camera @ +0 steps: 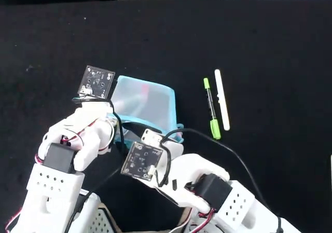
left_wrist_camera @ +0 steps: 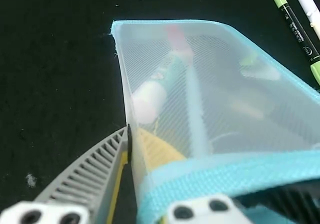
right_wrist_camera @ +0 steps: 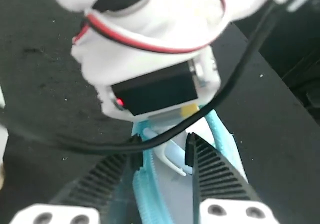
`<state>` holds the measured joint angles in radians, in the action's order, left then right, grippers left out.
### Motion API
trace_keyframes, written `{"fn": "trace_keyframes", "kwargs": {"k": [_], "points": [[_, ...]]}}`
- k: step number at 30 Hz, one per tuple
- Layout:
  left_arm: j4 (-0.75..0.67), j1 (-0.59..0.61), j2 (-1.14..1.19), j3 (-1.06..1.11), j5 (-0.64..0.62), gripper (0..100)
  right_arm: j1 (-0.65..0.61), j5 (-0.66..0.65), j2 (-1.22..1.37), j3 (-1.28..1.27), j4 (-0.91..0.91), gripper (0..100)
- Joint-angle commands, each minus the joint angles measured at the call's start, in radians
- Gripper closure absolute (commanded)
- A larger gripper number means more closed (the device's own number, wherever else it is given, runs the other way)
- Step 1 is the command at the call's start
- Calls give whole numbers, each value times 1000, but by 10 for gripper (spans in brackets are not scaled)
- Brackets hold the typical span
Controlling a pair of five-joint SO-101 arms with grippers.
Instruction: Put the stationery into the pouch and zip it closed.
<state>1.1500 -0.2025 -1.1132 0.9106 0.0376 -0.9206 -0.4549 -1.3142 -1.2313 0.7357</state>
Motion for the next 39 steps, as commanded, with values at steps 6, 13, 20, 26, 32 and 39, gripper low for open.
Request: {"fn": "trace_keyframes", "kwargs": {"k": [6, 13, 20, 26, 32, 39], "points": [[-17, -22, -31, -30, -9, 968, -68, -64, 13, 2, 40, 836], [-17, -22, -31, -30, -9, 968, -69, -64, 13, 1, 43, 872], [-17, -21, -31, -30, -9, 968, -34, -91, 4, 8, 44, 978], [-18, -13, -34, -30, -9, 970, 58, -91, 1, 147, 144, 988], [-31, -10, -40, -30, -51, 970, 71, -95, 1, 328, 338, 988], [-92, 168, -40, -24, -184, 970, 146, -80, 1, 329, 258, 988]]}}
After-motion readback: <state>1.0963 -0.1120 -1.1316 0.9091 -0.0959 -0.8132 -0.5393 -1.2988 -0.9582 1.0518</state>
